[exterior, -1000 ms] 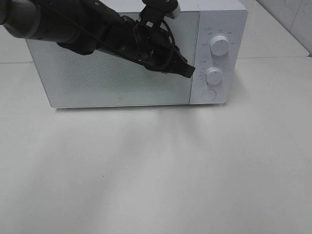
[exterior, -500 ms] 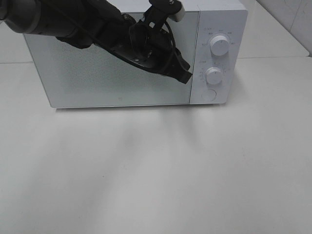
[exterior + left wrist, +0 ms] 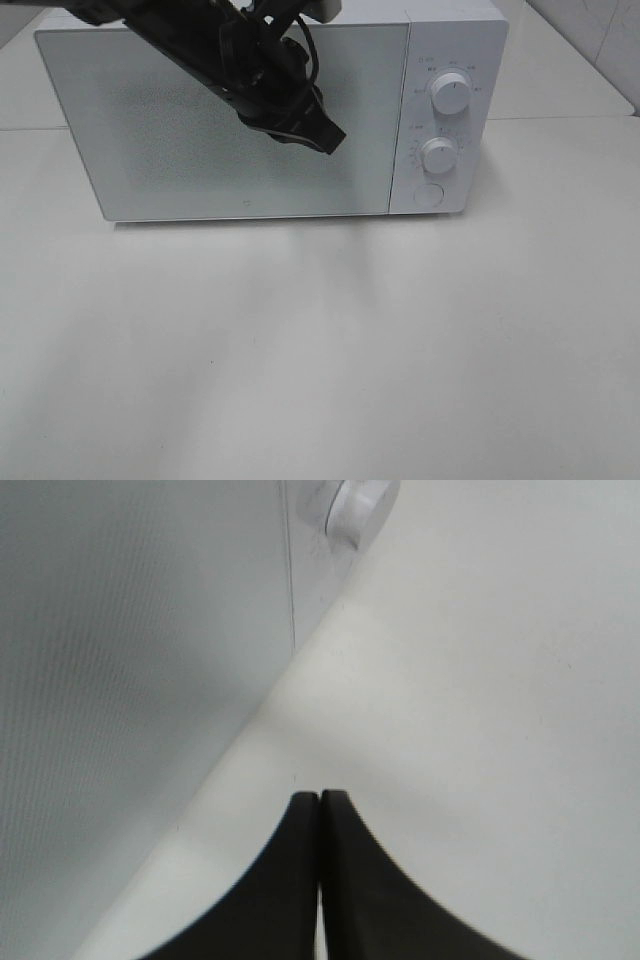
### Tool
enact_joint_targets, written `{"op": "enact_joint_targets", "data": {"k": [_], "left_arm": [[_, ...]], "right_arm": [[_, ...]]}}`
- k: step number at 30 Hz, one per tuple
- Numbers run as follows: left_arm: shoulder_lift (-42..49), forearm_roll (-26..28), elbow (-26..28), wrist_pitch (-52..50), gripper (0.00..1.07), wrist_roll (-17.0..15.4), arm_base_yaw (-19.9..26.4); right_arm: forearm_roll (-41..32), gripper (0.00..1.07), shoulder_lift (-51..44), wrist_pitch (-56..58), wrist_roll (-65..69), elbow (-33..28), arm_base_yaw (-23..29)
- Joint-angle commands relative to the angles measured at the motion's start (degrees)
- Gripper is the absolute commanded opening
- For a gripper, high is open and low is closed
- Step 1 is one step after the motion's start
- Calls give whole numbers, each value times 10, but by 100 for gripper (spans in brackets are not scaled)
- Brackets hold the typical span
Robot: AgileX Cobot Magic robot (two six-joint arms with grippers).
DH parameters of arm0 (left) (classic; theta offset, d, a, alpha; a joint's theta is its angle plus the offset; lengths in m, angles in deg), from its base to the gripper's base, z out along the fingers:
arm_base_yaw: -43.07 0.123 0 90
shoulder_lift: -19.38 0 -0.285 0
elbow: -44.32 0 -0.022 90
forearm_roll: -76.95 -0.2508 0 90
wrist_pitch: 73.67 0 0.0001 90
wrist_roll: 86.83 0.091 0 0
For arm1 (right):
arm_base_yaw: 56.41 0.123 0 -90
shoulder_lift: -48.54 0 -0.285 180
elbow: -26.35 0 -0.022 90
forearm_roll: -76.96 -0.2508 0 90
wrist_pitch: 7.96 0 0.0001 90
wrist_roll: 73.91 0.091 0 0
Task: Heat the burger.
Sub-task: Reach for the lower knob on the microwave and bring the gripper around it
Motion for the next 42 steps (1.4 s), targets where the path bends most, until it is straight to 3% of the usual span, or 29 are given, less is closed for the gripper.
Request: {"op": "enact_joint_targets", "data": {"k": [1,2,3,4,7,9,17,30,33,36,38,41,42], "left_arm": [[41,-91,5,89,0,-135,-1],[59,-124,5,128,0,-170,-1],[59,-124,5,128,0,-170,-1],[73,-145,5,162,0,-195,2],[81,-151,5,172,0,-203,2],[117,-190,5,224,0,-250,2],[176,-235,5,259,0,-297,10],[262,-232,-37,341,0,-326,181],[316,-232,-80,341,0,-326,223],[330,-232,-92,341,0,-326,231],[403,-244,-156,340,0,-326,243],[444,-246,-187,340,0,-326,243],[484,-246,-219,340,0,-326,243]], "right_arm": [[-3,68,-14,-5,-3,0,-1],[-3,68,-14,-5,-3,0,-1],[-3,68,-14,-5,-3,0,-1],[-3,68,-14,-5,-3,0,-1],[-3,68,-14,-5,-3,0,-1],[-3,68,-14,-5,-3,0,-1],[-3,68,-14,-5,-3,0,-1],[-3,68,-14,-5,-3,0,-1],[-3,68,-14,-5,-3,0,-1],[-3,68,-14,-5,-3,0,-1],[-3,68,-14,-5,-3,0,-1],[-3,68,-14,-5,-3,0,-1],[-3,68,-14,-5,-3,0,-1]]}}
